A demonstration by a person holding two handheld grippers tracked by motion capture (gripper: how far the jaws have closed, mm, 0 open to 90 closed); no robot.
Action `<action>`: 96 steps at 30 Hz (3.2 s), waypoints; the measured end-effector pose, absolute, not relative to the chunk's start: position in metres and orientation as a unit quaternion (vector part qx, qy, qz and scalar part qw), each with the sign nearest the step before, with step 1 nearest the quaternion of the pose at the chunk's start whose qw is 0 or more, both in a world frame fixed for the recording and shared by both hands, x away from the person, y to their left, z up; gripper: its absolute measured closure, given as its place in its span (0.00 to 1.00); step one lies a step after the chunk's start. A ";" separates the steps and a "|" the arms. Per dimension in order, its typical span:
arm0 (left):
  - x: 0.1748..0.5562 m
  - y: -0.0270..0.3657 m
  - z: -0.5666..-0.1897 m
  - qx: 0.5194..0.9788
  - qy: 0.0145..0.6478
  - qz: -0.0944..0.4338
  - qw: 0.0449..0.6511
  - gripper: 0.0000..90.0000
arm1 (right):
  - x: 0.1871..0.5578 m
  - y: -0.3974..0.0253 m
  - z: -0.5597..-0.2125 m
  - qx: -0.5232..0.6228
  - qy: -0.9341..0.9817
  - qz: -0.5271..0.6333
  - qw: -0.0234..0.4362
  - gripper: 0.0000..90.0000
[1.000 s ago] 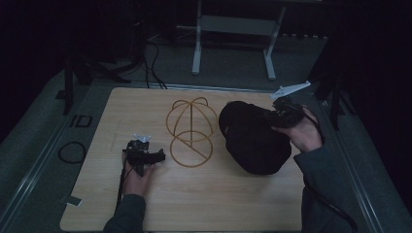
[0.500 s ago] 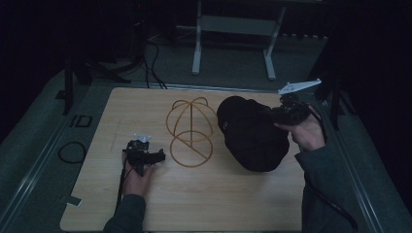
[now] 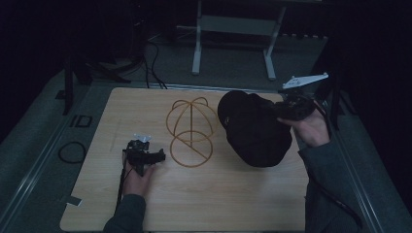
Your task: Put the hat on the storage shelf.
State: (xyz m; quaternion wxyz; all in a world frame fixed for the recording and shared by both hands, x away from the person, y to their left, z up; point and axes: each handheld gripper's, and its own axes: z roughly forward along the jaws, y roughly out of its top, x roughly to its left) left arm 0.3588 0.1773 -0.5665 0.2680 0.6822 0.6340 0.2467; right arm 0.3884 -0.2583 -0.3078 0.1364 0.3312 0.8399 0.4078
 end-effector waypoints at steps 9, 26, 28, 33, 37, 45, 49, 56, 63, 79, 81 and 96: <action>0.359 0.177 -0.566 0.682 0.634 0.247 0.268 0.01 | 0.389 -0.255 -0.302 0.322 0.837 0.421 0.138 0.96; 0.359 0.177 -0.566 0.682 0.634 0.247 0.268 0.01 | 0.389 -0.245 -0.294 0.310 0.821 0.456 0.146 0.96; 0.359 0.177 -0.566 0.682 0.634 0.247 0.268 0.01 | 0.390 -0.245 -0.293 0.309 0.819 0.461 0.145 0.96; 0.359 0.177 -0.566 0.682 0.634 0.247 0.268 0.01 | 0.390 -0.243 -0.290 0.305 0.814 0.473 0.141 0.96; 0.359 0.177 -0.566 0.682 0.634 0.247 0.268 0.01 | 0.390 -0.241 -0.288 0.303 0.813 0.478 0.139 0.96; 0.359 0.177 -0.566 0.682 0.634 0.247 0.268 0.01 | 0.392 -0.237 -0.282 0.301 0.809 0.484 0.143 0.96; 0.359 0.177 -0.566 0.682 0.634 0.247 0.268 0.01 | 0.393 -0.236 -0.280 0.301 0.808 0.486 0.145 0.96; 0.359 0.177 -0.567 0.683 0.632 0.247 0.269 0.01 | 0.397 -0.233 -0.277 0.303 0.803 0.492 0.147 0.96; 0.359 0.177 -0.567 0.683 0.633 0.246 0.268 0.01 | 0.399 -0.225 -0.275 0.298 0.804 0.492 0.148 0.96; 0.359 0.177 -0.567 0.683 0.632 0.247 0.269 0.01 | 0.404 -0.207 -0.267 0.287 0.808 0.492 0.149 0.96; 0.359 0.177 -0.567 0.683 0.632 0.247 0.269 0.01 | 0.405 -0.204 -0.266 0.285 0.808 0.493 0.149 0.96; 0.359 0.177 -0.567 0.683 0.632 0.247 0.270 0.01 | 0.406 -0.184 -0.261 0.270 0.812 0.498 0.141 0.96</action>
